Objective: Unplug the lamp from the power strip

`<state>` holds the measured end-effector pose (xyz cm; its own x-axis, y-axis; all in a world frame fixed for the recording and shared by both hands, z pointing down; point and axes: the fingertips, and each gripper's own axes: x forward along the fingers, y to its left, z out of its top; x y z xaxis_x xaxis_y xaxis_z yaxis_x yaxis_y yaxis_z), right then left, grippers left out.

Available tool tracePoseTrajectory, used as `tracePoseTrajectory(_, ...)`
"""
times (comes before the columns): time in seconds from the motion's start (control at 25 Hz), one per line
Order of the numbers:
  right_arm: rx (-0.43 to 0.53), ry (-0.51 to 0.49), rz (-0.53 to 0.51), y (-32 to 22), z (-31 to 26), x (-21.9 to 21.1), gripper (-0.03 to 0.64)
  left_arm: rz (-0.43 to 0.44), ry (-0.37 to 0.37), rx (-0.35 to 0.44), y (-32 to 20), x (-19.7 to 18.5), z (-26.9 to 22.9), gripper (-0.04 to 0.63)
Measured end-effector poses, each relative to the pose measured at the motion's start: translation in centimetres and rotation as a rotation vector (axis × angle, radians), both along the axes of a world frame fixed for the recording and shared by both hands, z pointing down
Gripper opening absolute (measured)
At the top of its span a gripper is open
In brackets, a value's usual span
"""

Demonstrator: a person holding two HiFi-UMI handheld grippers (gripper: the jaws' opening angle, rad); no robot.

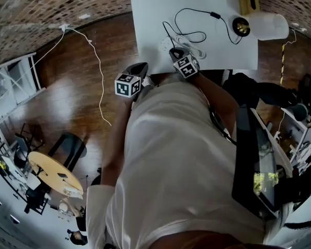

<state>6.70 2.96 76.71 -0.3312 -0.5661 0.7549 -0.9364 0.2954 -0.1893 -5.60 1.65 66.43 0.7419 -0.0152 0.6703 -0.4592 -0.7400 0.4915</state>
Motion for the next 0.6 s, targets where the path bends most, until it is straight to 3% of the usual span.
tracePoseTrajectory(0.32, 0.033, -0.024, 0.077, 0.6, -0.2, 1.7, 0.049, 0.05, -0.019, 0.011, 0.3, 2.0, -0.3, 0.005)
tracePoseTrajectory(0.6, 0.032, -0.005, 0.083, 1.2, -0.2, 2.0, 0.051, 0.08, -0.031, 0.015, 0.7, 2.2, -0.1, 0.005)
